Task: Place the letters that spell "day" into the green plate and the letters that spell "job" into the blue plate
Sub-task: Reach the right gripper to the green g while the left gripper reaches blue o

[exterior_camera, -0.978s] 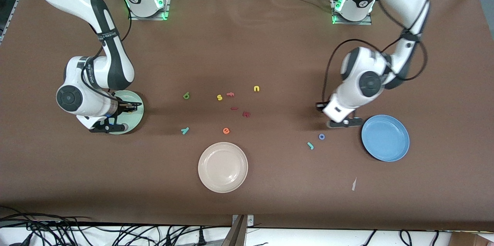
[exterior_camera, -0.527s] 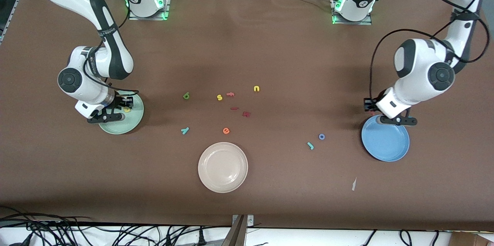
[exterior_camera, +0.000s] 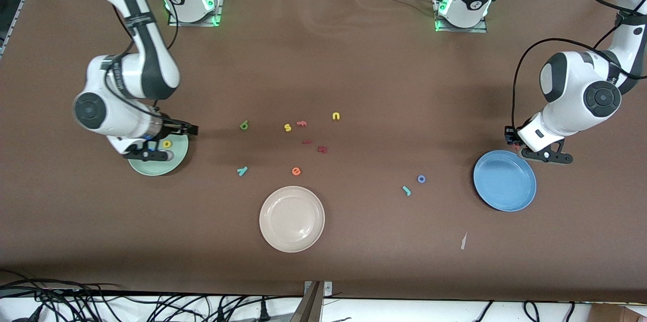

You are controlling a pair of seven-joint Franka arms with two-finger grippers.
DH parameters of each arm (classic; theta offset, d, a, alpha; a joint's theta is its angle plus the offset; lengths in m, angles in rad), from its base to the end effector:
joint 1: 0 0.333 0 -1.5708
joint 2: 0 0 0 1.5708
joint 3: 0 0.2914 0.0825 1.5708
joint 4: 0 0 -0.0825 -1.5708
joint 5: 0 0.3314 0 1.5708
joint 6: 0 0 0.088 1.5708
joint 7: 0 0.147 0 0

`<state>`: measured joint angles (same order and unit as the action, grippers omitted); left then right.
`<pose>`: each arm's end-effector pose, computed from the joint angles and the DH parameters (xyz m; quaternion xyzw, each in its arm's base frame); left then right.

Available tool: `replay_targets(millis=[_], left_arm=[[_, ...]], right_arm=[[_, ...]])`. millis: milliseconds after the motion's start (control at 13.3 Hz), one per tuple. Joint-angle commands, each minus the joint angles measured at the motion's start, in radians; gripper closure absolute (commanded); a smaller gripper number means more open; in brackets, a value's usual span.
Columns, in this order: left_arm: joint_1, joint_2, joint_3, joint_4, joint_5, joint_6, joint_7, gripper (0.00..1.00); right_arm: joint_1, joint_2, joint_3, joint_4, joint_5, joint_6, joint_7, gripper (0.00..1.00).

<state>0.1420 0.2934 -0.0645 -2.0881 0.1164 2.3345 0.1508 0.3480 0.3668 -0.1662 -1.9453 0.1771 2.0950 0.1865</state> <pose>0.5306 0.0465 0.2542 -0.9963 0.0766 0.0263 0.0289 0.5253 0.1126 0.2527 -0.9923 0.0522 0.1101 0.0217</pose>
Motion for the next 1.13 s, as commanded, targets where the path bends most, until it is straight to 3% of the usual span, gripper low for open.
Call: replay_targets(millis=[0,151,301,452,527,753,903,1054], left_arm=[[-0.007,0.051,0.002,0.028,0.042,0.099,0.015,1.00],[-0.009,0.091,0.006,0.052,0.052,0.138,0.015,1.00],[-0.009,0.096,0.006,0.054,0.048,0.138,0.010,0.99],[-0.009,0.096,0.006,0.056,0.042,0.138,0.010,0.62],[-0.010,0.096,0.006,0.056,0.040,0.138,0.012,0.55],[-0.016,0.098,0.006,0.057,0.039,0.140,0.012,0.50],[-0.030,0.098,0.005,0.062,0.036,0.154,0.000,0.50],[-0.090,0.102,0.005,0.062,-0.080,0.157,-0.007,0.50]], right_arm=[[0.005,-0.020,0.085,-0.013,0.010,0.022,0.169,0.00],[0.020,-0.020,0.135,-0.068,-0.002,0.136,0.292,0.00],[0.073,-0.017,0.136,-0.151,-0.004,0.271,0.359,0.00],[0.123,0.001,0.136,-0.199,-0.005,0.379,0.436,0.00],[0.129,0.014,0.136,-0.208,-0.005,0.404,0.448,0.00],[0.129,0.035,0.136,-0.227,-0.002,0.430,0.472,0.01],[0.129,0.035,0.137,-0.288,-0.004,0.544,0.481,0.01],[0.129,0.046,0.137,-0.296,-0.004,0.565,0.493,0.05]])
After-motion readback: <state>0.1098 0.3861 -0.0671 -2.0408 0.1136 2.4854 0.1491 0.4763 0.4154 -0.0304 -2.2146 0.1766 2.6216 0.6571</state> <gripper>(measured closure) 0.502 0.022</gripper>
